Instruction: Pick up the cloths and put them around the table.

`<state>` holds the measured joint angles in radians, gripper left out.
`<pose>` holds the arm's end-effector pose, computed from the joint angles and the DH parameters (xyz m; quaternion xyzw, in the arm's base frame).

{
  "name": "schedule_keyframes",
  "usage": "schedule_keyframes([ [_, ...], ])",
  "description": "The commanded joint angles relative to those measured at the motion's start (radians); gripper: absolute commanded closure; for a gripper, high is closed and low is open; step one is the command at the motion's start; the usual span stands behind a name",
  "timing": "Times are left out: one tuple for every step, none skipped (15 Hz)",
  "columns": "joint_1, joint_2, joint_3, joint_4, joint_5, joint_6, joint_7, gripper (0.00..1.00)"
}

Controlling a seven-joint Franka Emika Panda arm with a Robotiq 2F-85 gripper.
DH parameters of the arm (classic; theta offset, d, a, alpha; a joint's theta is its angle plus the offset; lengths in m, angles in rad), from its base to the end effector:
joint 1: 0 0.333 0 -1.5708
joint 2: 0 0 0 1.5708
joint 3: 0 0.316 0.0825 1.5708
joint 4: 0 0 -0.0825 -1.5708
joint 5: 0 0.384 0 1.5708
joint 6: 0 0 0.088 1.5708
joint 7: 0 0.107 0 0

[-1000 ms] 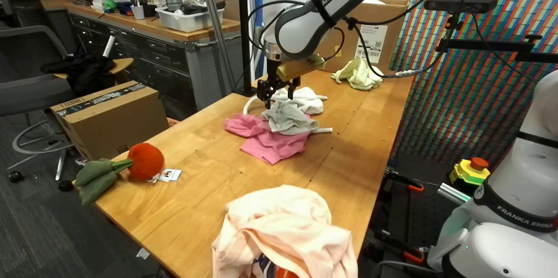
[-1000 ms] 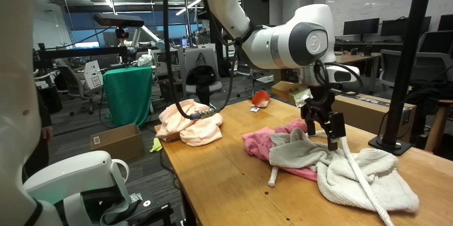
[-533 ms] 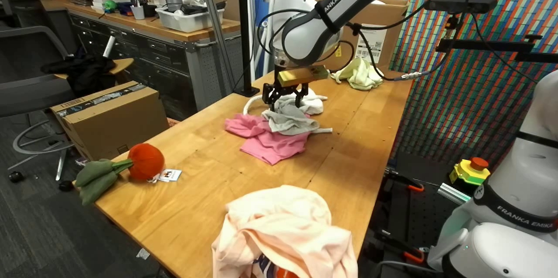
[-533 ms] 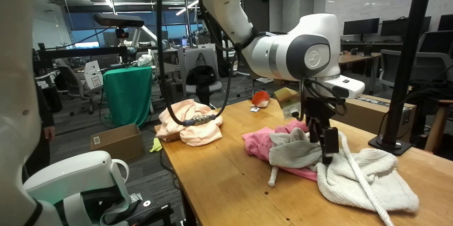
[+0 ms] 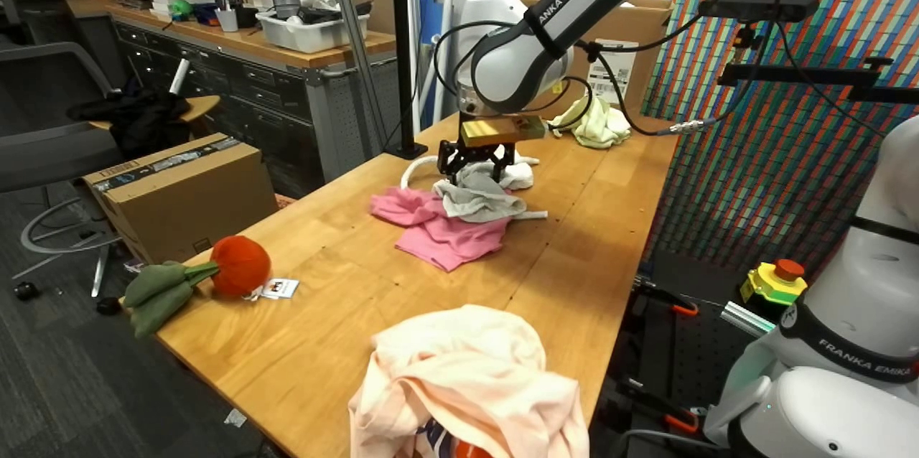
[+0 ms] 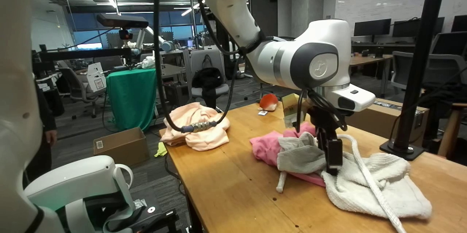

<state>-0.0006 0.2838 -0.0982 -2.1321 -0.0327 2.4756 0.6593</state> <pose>0.5758 -0.0562 0.2800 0.9337 -0.3559 0.0359 0.0148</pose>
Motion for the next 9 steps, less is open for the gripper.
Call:
schedule_keyframes([
  [0.009, -0.031, -0.007, -0.039, 0.029, 0.035, 0.002, 0.27],
  [0.009, -0.032, -0.007, -0.039, 0.030, 0.037, 0.001, 0.34],
  [0.009, -0.034, -0.007, -0.039, 0.030, 0.040, 0.000, 0.42],
  [0.010, -0.038, -0.008, -0.040, 0.028, 0.043, 0.000, 0.51],
  [0.011, -0.042, -0.009, -0.042, 0.023, 0.048, 0.001, 0.58],
  [0.011, -0.046, -0.010, -0.044, 0.020, 0.053, 0.001, 0.66],
  [0.011, -0.051, -0.010, -0.048, 0.019, 0.058, 0.001, 0.73],
  [0.011, -0.056, -0.011, -0.052, 0.016, 0.062, 0.002, 0.80],
  [0.010, -0.061, -0.011, -0.055, 0.016, 0.064, 0.000, 0.88],
])
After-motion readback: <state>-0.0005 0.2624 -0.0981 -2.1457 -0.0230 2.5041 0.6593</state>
